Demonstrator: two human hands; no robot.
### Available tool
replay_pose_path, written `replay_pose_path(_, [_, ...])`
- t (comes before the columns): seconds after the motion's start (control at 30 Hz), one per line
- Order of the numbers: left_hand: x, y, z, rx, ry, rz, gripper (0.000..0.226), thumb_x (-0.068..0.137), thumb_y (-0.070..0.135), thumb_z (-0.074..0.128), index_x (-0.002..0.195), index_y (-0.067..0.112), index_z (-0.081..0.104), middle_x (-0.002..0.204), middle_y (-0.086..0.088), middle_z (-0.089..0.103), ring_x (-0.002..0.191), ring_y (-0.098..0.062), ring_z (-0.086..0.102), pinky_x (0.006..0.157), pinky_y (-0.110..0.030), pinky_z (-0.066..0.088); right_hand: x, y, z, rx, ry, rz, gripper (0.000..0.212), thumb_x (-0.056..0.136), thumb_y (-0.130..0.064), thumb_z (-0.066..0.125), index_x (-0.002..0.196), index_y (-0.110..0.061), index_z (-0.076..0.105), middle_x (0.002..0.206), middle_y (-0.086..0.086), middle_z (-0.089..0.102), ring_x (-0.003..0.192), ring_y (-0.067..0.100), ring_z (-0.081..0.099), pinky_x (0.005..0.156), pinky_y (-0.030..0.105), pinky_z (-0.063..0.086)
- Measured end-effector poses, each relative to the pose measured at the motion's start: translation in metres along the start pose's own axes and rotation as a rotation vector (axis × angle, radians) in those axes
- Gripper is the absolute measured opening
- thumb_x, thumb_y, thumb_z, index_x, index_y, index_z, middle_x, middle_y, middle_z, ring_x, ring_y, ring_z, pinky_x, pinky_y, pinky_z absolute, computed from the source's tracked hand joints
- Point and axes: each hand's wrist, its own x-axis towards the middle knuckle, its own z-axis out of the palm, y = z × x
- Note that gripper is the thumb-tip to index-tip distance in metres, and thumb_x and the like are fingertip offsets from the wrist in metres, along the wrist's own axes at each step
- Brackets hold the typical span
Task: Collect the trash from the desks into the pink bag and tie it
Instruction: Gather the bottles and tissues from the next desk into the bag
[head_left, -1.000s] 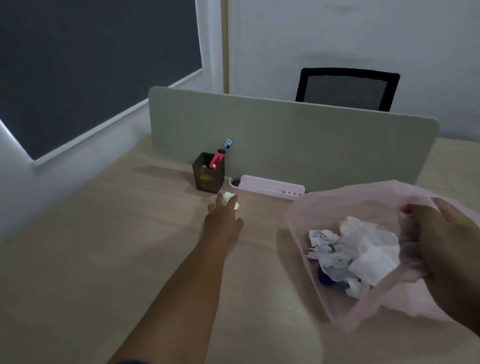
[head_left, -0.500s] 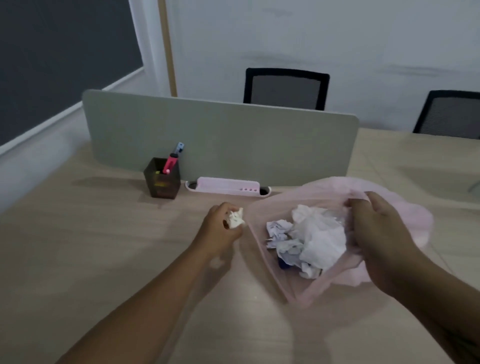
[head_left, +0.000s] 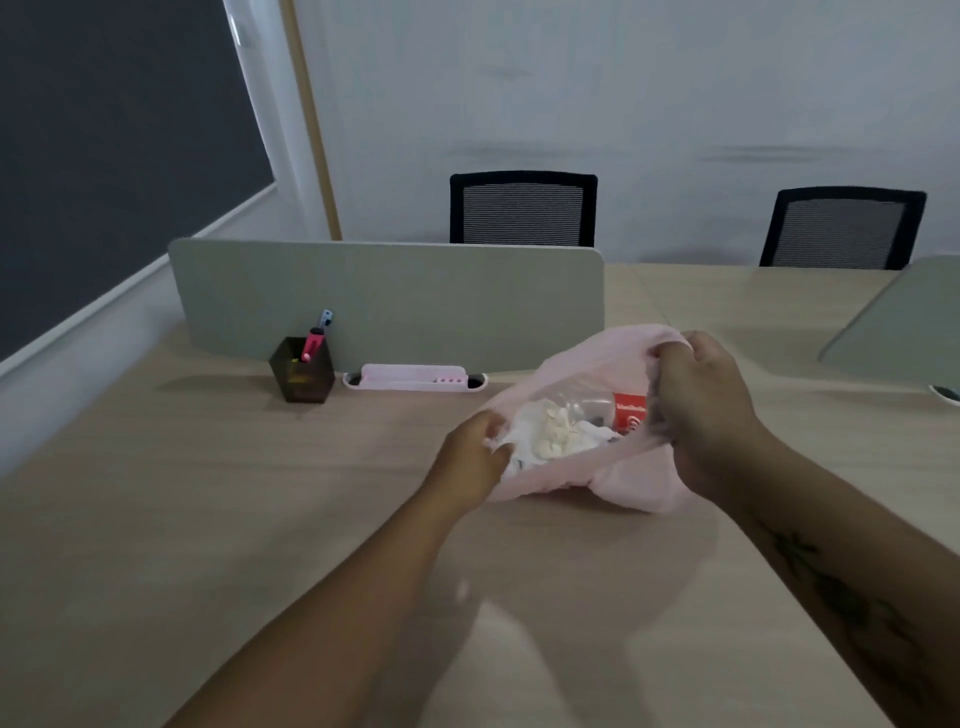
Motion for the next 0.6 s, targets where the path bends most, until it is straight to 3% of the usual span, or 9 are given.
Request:
replay_pose_path(0.1, [-0.045,-0.012,0.004,0.235,0.07,0.008,0.021,0.086,0.018,0.067,0.107,0.016,0.066,0.102,0.003,0.062,0.09,-0.017,0.06,0.077,-0.026,0.047,0.013,0.007,-0.031,0.076,-0.008,0.036,0.019,0.09,-0.02,0.036,0.076,-0.019,0.048,0.071,0.003,0.047,0.061,0.019,0.04,0.049,0.026,0.033])
replay_pose_path(0.17, [-0.065,-0.018,0.008,0.318,0.208,0.013,0.025,0.081,0.022,0.074,0.101,0.017,0.06,0.101,0.003,0.057,0.093,-0.017,0.056,0.078,-0.028,0.046,0.015,0.014,-0.043,0.098,-0.065,0.069,0.019,0.091,-0.019,0.035,0.076,-0.019,0.047,0.071,0.003,0.046,0.056,0.018,0.04,0.043,0.022,0.033])
replay_pose_path(0.27, [-0.078,-0.006,0.027,0.289,0.292,-0.126,0.076,0.068,0.042,0.085,0.13,0.021,0.047,0.129,0.004,0.048,0.121,-0.019,0.044,0.097,-0.032,0.042,0.012,0.022,-0.066,0.121,-0.165,0.088,0.019,0.09,-0.017,0.035,0.074,-0.018,0.045,0.067,0.001,0.044,0.049,0.016,0.037,0.042,0.022,0.032])
replay_pose_path(0.33, [-0.082,0.009,0.052,0.225,0.14,-0.248,0.105,0.059,0.052,0.087,0.146,0.026,0.034,0.141,0.005,0.042,0.133,-0.024,0.034,0.106,-0.036,0.037,0.014,0.022,-0.085,0.135,-0.203,0.071,0.018,0.088,-0.015,0.036,0.073,-0.018,0.044,0.063,0.0,0.043,0.046,0.014,0.035,0.04,0.02,0.03])
replay_pose_path(0.37, [-0.085,0.015,0.068,0.249,0.068,-0.283,0.108,0.059,0.055,0.086,0.148,0.029,0.031,0.141,0.005,0.042,0.133,-0.026,0.034,0.107,-0.038,0.038,0.016,0.021,-0.093,0.134,-0.213,0.062,0.018,0.088,-0.015,0.037,0.072,-0.018,0.045,0.063,0.0,0.042,0.046,0.014,0.034,0.038,0.018,0.028])
replay_pose_path(0.43, [-0.092,0.016,0.098,0.324,0.081,-0.287,0.079,0.071,0.051,0.076,0.139,0.03,0.043,0.132,0.004,0.05,0.122,-0.027,0.047,0.099,-0.041,0.046,0.021,0.016,-0.108,0.133,-0.216,0.041,0.018,0.089,-0.015,0.037,0.074,-0.019,0.046,0.065,0.001,0.042,0.048,0.014,0.034,0.039,0.019,0.028])
replay_pose_path(0.5, [-0.102,0.018,0.11,0.408,0.263,-0.281,0.024,0.088,0.03,0.06,0.109,0.02,0.062,0.11,-0.003,0.062,0.098,-0.028,0.059,0.083,-0.042,0.054,0.03,0.006,-0.125,0.079,-0.18,-0.049,0.017,0.092,-0.016,0.038,0.079,-0.016,0.05,0.067,0.004,0.045,0.053,0.016,0.038,0.045,0.025,0.031])
replay_pose_path(0.53, [-0.104,0.019,0.106,0.409,0.337,-0.29,0.013,0.092,0.023,0.054,0.094,0.014,0.063,0.1,-0.008,0.064,0.088,-0.031,0.061,0.077,-0.041,0.055,0.036,0.0,-0.135,0.021,-0.126,-0.112,0.018,0.094,-0.018,0.038,0.083,-0.014,0.052,0.069,0.005,0.047,0.057,0.018,0.041,0.049,0.027,0.032])
replay_pose_path(0.6, [-0.095,0.035,0.081,0.377,0.41,-0.284,0.021,0.096,0.021,0.05,0.082,0.009,0.059,0.094,-0.016,0.067,0.083,-0.035,0.062,0.072,-0.037,0.051,0.048,-0.013,-0.157,-0.088,0.01,-0.228,0.02,0.098,-0.021,0.038,0.089,-0.013,0.053,0.072,0.002,0.048,0.062,0.02,0.044,0.05,0.027,0.031])
